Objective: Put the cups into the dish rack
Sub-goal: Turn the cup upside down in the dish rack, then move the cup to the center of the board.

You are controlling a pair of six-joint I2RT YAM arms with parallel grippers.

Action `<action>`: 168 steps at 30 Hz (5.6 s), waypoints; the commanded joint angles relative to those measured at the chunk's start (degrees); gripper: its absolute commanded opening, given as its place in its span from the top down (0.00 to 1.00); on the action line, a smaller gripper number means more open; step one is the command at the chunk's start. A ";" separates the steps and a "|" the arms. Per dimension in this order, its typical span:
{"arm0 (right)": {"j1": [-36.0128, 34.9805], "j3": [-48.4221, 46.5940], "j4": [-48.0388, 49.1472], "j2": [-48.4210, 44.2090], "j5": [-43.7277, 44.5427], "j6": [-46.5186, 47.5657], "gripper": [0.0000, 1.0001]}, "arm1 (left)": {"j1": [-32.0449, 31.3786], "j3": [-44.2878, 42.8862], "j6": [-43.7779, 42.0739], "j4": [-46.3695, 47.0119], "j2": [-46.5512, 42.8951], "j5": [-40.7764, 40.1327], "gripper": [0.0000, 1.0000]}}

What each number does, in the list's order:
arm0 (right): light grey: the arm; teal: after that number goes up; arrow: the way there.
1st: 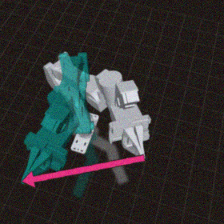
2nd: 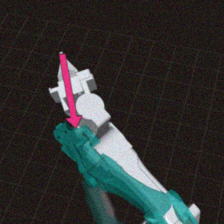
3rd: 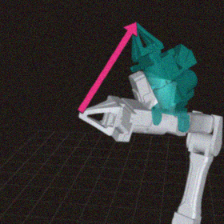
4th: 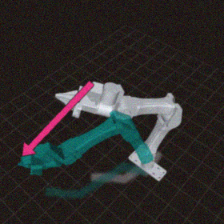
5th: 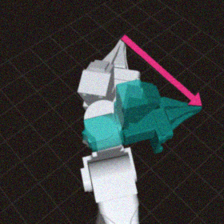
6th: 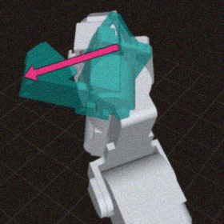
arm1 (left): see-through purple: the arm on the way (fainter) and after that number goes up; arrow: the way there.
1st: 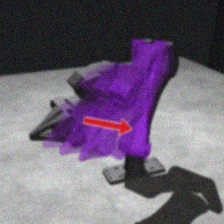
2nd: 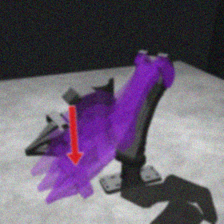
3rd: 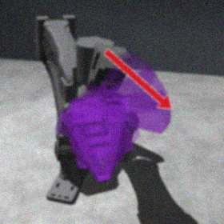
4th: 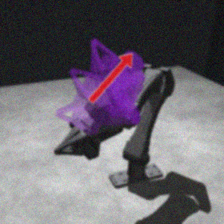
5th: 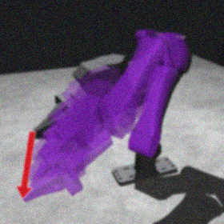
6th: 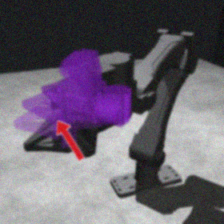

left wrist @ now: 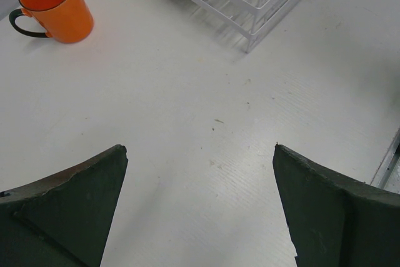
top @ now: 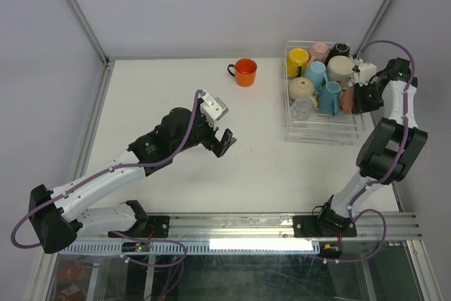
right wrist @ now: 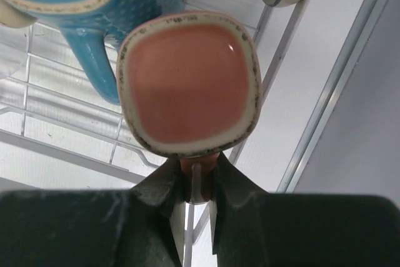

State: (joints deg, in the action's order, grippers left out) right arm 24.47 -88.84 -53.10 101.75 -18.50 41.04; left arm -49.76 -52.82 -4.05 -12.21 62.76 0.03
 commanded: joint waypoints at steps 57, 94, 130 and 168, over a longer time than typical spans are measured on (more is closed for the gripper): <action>-1.71 1.58 4.12 -3.95 1.60 0.77 0.47 | 0.79 -0.09 -0.87 2.00 -1.85 0.06 0.01; -9.35 41.49 43.24 -51.09 -53.10 -37.64 0.39 | 17.83 1.36 18.32 18.65 8.70 19.96 0.01; -11.01 44.19 46.23 -55.10 -46.86 -39.47 0.35 | 24.74 -47.35 25.05 8.29 55.27 14.58 0.07; -11.98 44.54 45.91 -53.60 -45.61 -38.48 0.34 | 25.05 -63.27 17.73 21.61 71.63 10.59 0.24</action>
State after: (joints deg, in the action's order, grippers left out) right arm 12.97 -44.12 -8.84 48.36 -64.49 1.89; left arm -25.39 -112.40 14.13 3.38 133.12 13.34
